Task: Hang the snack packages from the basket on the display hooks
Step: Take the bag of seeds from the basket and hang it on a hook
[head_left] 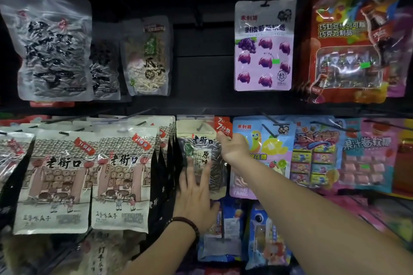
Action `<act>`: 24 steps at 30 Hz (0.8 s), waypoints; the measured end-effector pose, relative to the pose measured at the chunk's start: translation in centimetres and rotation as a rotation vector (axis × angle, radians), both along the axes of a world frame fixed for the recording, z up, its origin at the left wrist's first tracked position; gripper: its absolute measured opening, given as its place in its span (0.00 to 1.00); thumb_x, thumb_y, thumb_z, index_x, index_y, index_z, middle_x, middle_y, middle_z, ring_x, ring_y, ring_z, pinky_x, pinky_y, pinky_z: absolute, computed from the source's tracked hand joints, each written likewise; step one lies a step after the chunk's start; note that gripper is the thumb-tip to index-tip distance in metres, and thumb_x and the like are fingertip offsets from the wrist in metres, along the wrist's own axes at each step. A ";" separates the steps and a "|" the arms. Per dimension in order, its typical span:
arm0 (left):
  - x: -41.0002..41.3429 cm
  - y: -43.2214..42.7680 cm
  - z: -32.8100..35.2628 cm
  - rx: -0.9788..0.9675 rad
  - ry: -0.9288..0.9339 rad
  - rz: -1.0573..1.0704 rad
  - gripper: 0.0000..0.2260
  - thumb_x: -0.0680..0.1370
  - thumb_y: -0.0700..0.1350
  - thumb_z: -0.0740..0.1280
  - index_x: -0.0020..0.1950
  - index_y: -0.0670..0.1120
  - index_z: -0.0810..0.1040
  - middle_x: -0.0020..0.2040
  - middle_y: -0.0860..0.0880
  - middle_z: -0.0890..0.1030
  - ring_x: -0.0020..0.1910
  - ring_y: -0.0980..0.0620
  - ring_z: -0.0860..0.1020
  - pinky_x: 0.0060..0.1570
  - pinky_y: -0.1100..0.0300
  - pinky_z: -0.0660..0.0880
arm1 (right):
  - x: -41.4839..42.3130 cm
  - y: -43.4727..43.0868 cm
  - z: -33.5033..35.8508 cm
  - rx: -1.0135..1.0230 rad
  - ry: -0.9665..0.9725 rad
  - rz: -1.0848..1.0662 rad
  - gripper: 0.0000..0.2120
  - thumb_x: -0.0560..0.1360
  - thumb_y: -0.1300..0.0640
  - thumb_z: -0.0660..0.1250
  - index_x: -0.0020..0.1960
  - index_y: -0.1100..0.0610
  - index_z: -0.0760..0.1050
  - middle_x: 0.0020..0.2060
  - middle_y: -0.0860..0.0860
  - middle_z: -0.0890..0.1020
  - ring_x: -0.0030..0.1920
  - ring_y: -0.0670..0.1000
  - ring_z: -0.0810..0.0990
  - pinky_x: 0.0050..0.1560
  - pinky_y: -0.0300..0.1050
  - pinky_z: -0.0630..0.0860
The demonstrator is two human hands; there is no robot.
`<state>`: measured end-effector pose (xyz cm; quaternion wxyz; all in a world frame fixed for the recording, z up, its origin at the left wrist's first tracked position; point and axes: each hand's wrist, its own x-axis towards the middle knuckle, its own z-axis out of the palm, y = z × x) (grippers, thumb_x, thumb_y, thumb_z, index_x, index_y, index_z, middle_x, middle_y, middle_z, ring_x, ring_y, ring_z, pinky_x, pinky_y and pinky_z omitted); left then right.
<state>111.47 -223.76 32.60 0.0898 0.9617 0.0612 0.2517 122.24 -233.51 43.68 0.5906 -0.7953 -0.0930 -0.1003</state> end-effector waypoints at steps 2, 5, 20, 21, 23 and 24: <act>-0.5 -0.5 -0.1 0.003 0.008 -0.011 0.49 0.77 0.60 0.67 0.81 0.60 0.31 0.82 0.45 0.30 0.83 0.35 0.44 0.76 0.39 0.66 | -0.5 -0.5 0.3 -0.068 -0.007 -0.043 0.18 0.84 0.45 0.66 0.58 0.61 0.79 0.51 0.56 0.84 0.52 0.60 0.83 0.46 0.47 0.76; -2.0 -1.5 -0.2 0.016 0.021 -0.037 0.45 0.78 0.61 0.66 0.82 0.59 0.37 0.83 0.46 0.32 0.82 0.37 0.45 0.78 0.39 0.63 | -2.5 -1.9 -0.2 -0.141 -0.029 -0.055 0.15 0.82 0.50 0.70 0.61 0.60 0.76 0.52 0.56 0.84 0.53 0.59 0.84 0.51 0.52 0.82; -20.3 -11.8 -19.2 -0.384 0.232 -0.307 0.13 0.77 0.53 0.66 0.60 0.52 0.78 0.57 0.54 0.77 0.55 0.51 0.78 0.56 0.54 0.76 | -25.0 -20.2 -24.7 -0.432 0.132 0.190 0.05 0.80 0.59 0.71 0.46 0.51 0.79 0.33 0.45 0.81 0.32 0.39 0.77 0.36 0.33 0.71; -21.4 -12.6 -21.8 -0.400 0.308 -0.308 0.13 0.77 0.52 0.68 0.60 0.52 0.78 0.57 0.53 0.77 0.55 0.51 0.79 0.57 0.53 0.77 | -26.2 -21.5 -27.1 -0.459 0.182 0.206 0.05 0.80 0.59 0.71 0.46 0.51 0.78 0.32 0.44 0.80 0.33 0.39 0.76 0.37 0.35 0.71; -23.5 -13.8 -25.9 -0.437 0.487 -0.269 0.13 0.76 0.53 0.69 0.60 0.53 0.78 0.57 0.52 0.79 0.55 0.48 0.80 0.57 0.52 0.78 | -28.1 -23.7 -31.6 -0.503 0.285 0.240 0.04 0.80 0.57 0.71 0.47 0.51 0.79 0.35 0.45 0.81 0.37 0.42 0.80 0.40 0.37 0.74; -24.4 -14.5 -27.2 -0.439 0.580 -0.252 0.13 0.76 0.54 0.68 0.59 0.53 0.78 0.57 0.51 0.80 0.56 0.47 0.81 0.58 0.53 0.78 | -28.8 -24.8 -34.0 -0.529 0.344 0.248 0.04 0.80 0.56 0.72 0.47 0.51 0.79 0.38 0.45 0.83 0.41 0.46 0.82 0.44 0.40 0.78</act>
